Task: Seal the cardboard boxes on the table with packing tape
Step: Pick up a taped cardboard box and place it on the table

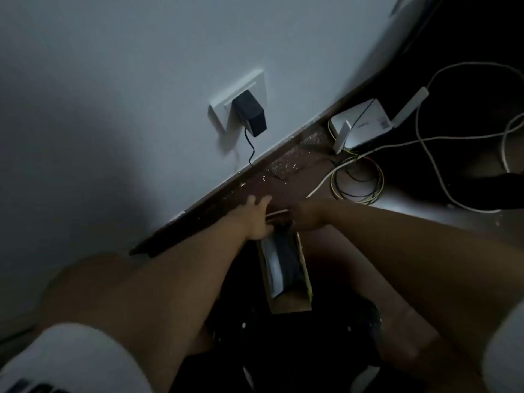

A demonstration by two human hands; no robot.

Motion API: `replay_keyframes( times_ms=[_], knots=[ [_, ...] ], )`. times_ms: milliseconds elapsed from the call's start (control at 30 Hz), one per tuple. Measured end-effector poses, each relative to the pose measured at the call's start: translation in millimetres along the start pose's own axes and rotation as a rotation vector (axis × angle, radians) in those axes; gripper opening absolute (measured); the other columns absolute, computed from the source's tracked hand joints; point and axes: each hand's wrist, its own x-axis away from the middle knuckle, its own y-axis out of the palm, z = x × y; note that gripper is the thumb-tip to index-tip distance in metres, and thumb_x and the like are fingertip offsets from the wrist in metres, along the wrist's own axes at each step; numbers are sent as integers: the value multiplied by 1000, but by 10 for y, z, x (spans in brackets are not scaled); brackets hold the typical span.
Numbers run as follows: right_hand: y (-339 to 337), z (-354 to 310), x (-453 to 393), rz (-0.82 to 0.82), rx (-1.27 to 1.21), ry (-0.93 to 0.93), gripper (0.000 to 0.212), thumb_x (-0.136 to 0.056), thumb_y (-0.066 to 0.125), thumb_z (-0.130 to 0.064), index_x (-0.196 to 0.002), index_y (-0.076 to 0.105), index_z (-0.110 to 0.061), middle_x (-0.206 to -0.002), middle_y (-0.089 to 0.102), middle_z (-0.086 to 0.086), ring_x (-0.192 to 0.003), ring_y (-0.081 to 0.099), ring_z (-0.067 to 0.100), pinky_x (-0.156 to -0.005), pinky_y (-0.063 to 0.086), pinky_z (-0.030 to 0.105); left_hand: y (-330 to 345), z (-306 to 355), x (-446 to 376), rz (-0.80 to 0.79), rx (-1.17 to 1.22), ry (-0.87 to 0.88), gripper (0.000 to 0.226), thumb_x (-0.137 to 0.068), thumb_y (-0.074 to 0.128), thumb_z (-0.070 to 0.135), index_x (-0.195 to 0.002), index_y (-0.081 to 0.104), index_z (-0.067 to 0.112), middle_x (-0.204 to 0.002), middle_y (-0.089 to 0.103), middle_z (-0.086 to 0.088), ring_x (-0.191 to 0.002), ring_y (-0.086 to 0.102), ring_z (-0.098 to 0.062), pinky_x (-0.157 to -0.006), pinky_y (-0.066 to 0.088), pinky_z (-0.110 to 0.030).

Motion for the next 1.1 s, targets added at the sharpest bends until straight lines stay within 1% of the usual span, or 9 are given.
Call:
replay_keyframes(
  times_ms=[133,267,433,533,633,767,867,933,1100],
  knots=[
    [93,-103,-10,-5,-52,-72,35,-96,63,-28,-126,64,-11,-125,64,13,-115,59,31,-87,44,30,99,-58,-139,-73,156,-89,93,-88,64,39,-156,4,18,-149,38,-20,-130,46,-36,-98,42,-33],
    [362,79,57,204,-222,87,33,-94,51,-27,-122,64,-15,-125,64,14,-115,60,34,-94,49,36,267,-9,-105,47,273,-40,87,-90,63,33,-156,9,16,-144,47,-18,-129,48,-33,-99,40,-31],
    [466,435,362,498,-535,324,36,-102,47,-30,-104,67,-1,-106,69,24,-103,65,40,-83,49,40,278,30,-144,105,400,-53,82,-89,56,54,-155,17,23,-151,38,-15,-134,42,-32,-107,37,-36],
    [513,459,510,450,-635,377,36,-101,50,-38,-97,65,-6,-102,70,20,-100,65,34,-75,44,34,393,70,-133,96,464,-172,76,-90,52,53,-154,17,31,-155,24,-15,-138,34,-39,-112,32,-41],
    [523,395,559,400,-771,344,32,-98,58,-34,-121,60,-12,-114,63,9,-113,59,26,-79,37,26,521,129,-71,265,551,-237,75,-90,54,49,-154,18,32,-156,15,-12,-136,33,-44,-110,33,-42],
    [622,274,469,459,-1009,109,62,-99,59,-18,-155,31,-20,-151,42,-3,-139,37,8,-98,31,3,612,161,-20,438,852,-388,76,-89,56,56,-152,20,35,-154,18,-13,-130,42,-41,-99,43,-44],
    [724,237,379,450,-939,79,82,-94,67,-23,-158,15,-30,-155,31,-9,-146,28,10,-119,26,27,711,134,-15,369,937,-380,75,-88,54,63,-151,23,39,-148,33,-17,-128,46,-38,-100,41,-43],
    [730,220,381,467,-910,94,90,-92,70,-25,-159,9,-31,-151,32,-10,-143,28,9,-116,26,26,720,110,-10,365,864,-287,70,-88,58,56,-149,28,40,-144,38,-14,-126,48,-35,-98,40,-37],
    [585,214,541,582,-931,106,98,-91,70,-10,-159,0,-23,-145,27,-13,-136,29,4,-93,24,-5,722,169,95,448,686,-54,63,-82,69,40,-138,41,36,-140,35,-8,-117,55,-33,-89,47,-33]
  ],
)
